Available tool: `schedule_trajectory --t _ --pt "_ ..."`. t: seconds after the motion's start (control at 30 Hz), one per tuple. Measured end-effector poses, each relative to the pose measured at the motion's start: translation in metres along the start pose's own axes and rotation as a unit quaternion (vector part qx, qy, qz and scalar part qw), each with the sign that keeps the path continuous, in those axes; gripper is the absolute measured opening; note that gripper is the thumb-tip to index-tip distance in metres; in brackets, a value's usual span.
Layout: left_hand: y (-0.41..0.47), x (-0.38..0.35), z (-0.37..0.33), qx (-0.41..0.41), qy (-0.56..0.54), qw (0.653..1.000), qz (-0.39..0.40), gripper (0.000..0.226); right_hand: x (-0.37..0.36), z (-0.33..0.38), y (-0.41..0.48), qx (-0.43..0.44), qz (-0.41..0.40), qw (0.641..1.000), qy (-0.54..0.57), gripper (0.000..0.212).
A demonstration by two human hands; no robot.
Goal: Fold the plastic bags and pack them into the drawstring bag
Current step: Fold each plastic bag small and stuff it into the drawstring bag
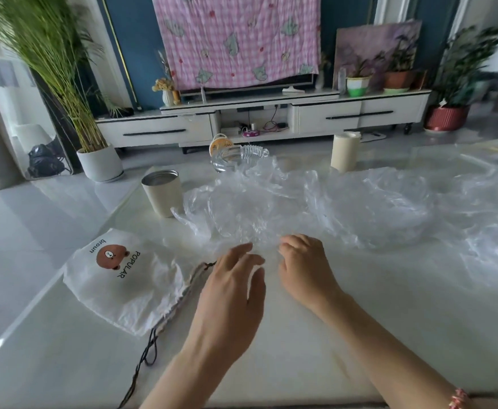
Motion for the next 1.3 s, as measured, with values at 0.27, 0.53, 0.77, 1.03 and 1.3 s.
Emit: schedule_trajectory --t 0.27,0.53,0.77,1.03,1.3 --pt "0.018 -0.024 0.007 0.031 0.012 0.999 0.041 0.028 0.051 -0.033 -0.004 -0.072 -0.094 0.987 0.11 0.018" --pt "0.024 -0.041 0.013 0.024 0.015 0.997 0.068 0.028 0.009 -0.065 0.018 -0.034 0.064 0.994 -0.08 0.057" --pt "0.024 -0.043 0.018 0.022 0.011 0.998 0.058 0.03 0.027 -0.073 0.044 -0.052 -0.005 0.994 -0.096 0.064" --pt "0.02 -0.032 0.021 0.0 -0.036 0.999 -0.002 0.032 0.131 -0.051 0.021 0.043 -0.266 0.952 0.141 0.022" --pt "0.004 -0.041 0.034 0.32 -0.419 0.849 0.025 0.054 0.102 0.024 -0.08 0.279 -0.073 0.941 0.176 0.039"
Point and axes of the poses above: each hand's wrist, its own y-axis towards the middle knuckle, its own x-axis out of the back of the hand, z = x × y, the point moved 9 cm from there along y, towards the middle knuckle, and after that the axes turned 10 degrees about -y, right-handed, at the moved point
